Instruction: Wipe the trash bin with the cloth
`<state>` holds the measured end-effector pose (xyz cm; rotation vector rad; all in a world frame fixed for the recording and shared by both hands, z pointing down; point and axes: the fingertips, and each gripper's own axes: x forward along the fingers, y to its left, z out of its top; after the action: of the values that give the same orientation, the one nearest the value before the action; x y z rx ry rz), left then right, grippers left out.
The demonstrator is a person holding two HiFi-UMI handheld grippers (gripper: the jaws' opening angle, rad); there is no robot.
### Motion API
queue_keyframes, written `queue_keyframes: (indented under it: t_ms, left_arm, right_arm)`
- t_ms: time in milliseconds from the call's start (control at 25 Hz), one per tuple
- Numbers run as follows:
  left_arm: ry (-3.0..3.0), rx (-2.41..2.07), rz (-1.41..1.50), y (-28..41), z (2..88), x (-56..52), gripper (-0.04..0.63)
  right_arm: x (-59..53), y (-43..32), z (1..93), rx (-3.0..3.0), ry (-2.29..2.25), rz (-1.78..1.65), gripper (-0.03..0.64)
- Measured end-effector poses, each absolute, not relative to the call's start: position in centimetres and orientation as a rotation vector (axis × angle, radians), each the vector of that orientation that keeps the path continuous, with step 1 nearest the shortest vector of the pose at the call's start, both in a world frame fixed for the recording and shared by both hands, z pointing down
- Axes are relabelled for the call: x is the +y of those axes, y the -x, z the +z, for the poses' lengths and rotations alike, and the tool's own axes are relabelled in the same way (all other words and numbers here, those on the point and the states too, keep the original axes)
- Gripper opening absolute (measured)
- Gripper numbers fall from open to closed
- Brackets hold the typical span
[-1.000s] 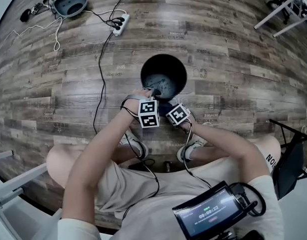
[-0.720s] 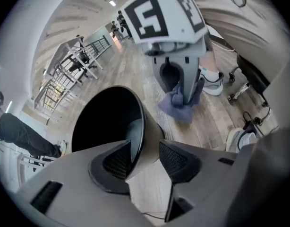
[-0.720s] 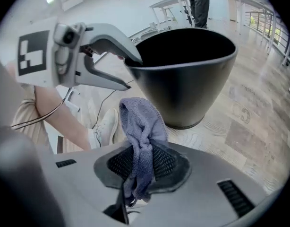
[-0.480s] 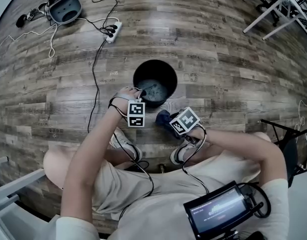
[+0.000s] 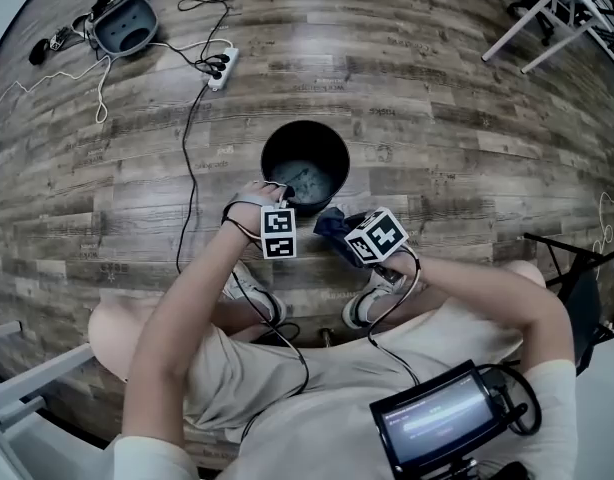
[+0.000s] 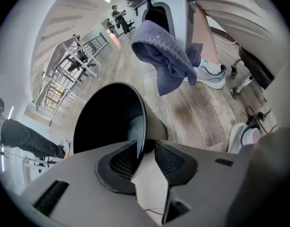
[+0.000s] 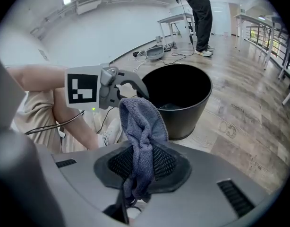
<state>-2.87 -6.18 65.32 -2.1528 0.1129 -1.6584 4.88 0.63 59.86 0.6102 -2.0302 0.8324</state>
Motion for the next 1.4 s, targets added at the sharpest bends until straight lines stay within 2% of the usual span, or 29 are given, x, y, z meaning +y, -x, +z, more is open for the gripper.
queue_keyframes:
  t_ms: [840, 1400]
  left_arm:
    - [2.325, 0.265, -1.788, 0.5, 65.3, -5.0, 0.117]
    - [2.372, 0.195, -1.667, -0.2, 64.4, -4.9, 0.097]
  right_arm:
    - [-2.4, -4.2, 64.1, -1.982, -0.736, 0.844, 0.080]
    - [-4.8, -3.2, 69.1, -1.968, -0.782, 0.805, 0.080]
